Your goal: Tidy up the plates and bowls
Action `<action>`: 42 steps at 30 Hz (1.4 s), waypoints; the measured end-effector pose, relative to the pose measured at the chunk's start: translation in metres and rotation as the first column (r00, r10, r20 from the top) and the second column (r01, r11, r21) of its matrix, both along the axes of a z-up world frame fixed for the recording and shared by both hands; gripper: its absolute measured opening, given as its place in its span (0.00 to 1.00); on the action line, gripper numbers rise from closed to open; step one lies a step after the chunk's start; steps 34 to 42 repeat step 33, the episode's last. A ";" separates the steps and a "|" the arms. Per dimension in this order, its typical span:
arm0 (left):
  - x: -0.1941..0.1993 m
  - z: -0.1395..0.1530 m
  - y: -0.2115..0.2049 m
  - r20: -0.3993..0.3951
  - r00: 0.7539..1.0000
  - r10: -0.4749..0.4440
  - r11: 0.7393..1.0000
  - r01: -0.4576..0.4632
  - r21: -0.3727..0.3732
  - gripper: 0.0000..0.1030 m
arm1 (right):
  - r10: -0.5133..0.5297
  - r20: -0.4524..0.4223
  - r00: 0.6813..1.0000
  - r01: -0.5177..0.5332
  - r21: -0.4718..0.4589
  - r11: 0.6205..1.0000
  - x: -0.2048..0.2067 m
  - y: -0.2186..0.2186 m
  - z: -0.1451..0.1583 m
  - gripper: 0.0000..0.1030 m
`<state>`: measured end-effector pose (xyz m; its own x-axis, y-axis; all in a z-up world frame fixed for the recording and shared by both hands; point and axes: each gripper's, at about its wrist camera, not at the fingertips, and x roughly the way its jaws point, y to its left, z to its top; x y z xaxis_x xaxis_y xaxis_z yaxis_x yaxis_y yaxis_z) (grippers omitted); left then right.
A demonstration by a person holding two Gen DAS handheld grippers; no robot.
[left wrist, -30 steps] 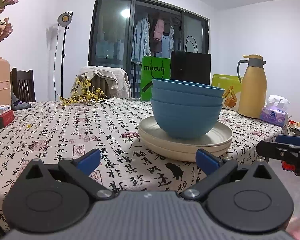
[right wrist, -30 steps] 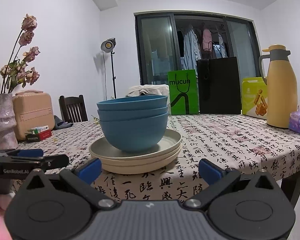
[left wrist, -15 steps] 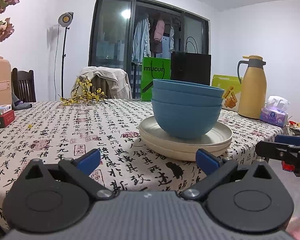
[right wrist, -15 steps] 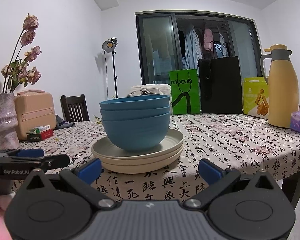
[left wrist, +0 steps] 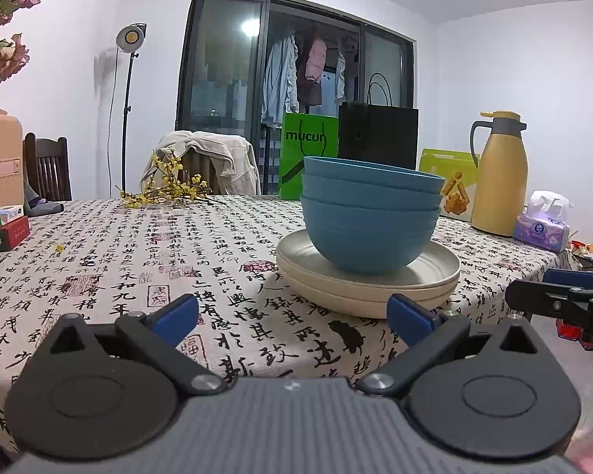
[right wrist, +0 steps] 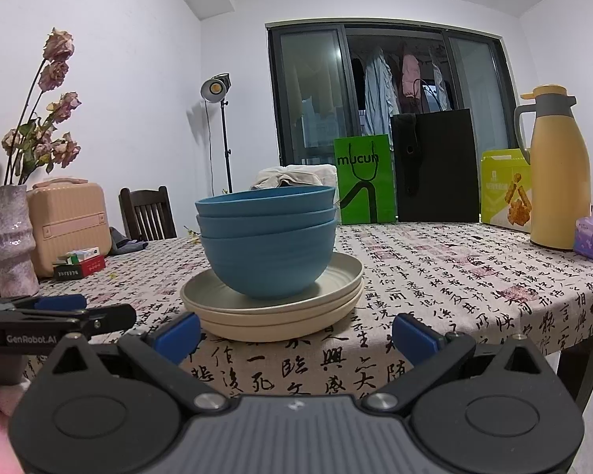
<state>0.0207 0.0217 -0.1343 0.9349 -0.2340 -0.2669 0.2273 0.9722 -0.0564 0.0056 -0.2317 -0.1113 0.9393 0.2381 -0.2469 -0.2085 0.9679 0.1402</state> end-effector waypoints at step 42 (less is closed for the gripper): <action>-0.001 0.000 0.000 0.008 1.000 -0.007 1.000 0.007 -0.012 1.00 | 0.004 -0.004 1.000 -0.004 0.003 1.000 0.000 -0.001 -0.001 1.00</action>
